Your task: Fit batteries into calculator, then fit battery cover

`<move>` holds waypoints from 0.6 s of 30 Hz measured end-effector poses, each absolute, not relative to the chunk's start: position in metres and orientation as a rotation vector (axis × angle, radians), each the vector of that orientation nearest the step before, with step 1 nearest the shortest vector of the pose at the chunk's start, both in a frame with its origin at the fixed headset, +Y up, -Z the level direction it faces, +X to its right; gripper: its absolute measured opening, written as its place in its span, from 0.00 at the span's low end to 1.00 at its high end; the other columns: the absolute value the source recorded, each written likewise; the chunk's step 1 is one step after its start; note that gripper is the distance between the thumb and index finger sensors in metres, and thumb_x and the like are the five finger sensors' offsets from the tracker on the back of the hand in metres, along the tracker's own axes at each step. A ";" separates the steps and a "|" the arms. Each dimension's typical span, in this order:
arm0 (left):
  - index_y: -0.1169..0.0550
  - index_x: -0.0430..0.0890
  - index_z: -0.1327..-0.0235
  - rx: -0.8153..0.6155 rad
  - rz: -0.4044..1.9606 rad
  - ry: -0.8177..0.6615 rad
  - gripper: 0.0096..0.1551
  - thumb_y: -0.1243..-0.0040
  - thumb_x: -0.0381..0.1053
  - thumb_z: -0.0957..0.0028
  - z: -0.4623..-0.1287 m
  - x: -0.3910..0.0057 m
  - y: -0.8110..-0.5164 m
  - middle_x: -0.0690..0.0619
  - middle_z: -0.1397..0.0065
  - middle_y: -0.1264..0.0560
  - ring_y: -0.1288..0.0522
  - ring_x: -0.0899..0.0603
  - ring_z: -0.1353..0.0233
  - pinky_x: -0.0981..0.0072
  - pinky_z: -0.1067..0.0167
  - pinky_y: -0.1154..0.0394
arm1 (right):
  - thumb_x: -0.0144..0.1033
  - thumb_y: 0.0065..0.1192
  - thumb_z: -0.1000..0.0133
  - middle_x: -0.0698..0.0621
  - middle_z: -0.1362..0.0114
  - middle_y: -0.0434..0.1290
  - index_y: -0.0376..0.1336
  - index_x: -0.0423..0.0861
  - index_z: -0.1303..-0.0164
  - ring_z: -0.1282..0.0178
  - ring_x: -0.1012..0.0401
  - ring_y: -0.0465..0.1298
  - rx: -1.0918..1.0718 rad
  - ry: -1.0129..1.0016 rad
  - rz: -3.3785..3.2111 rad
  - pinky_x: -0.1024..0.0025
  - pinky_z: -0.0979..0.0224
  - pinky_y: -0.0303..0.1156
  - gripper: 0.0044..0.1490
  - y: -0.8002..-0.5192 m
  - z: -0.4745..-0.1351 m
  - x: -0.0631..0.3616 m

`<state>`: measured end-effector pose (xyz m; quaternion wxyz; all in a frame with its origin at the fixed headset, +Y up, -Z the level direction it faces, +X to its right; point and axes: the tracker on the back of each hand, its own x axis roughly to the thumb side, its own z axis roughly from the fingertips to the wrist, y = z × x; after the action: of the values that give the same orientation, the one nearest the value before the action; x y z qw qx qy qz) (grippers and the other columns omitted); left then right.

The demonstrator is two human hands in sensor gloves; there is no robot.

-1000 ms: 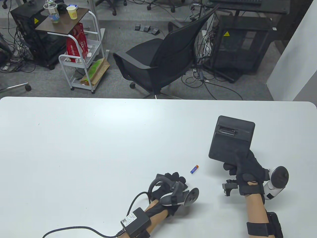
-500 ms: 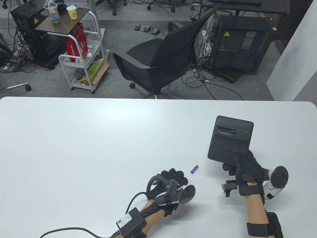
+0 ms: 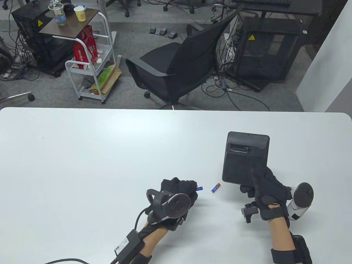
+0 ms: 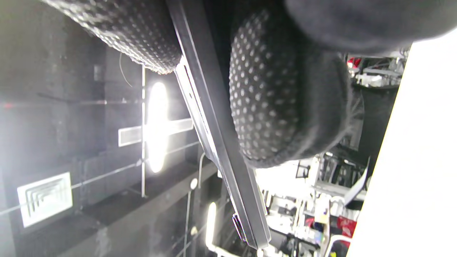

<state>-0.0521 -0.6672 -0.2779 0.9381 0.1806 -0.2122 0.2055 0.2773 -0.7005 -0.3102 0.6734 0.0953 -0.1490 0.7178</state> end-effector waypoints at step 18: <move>0.18 0.49 0.54 0.473 0.629 -0.318 0.25 0.24 0.56 0.62 -0.282 -0.091 -0.653 0.50 0.50 0.12 0.14 0.47 0.54 0.49 0.50 0.23 | 0.43 0.65 0.45 0.37 0.59 0.84 0.65 0.30 0.41 0.76 0.50 0.86 0.439 -0.107 1.830 0.67 0.79 0.81 0.34 -0.700 -0.297 0.209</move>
<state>-0.0911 -0.6531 -0.2821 0.9113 0.2296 -0.1543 0.3051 0.2090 -0.6995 -0.2967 0.5876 0.1885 -0.0460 0.7855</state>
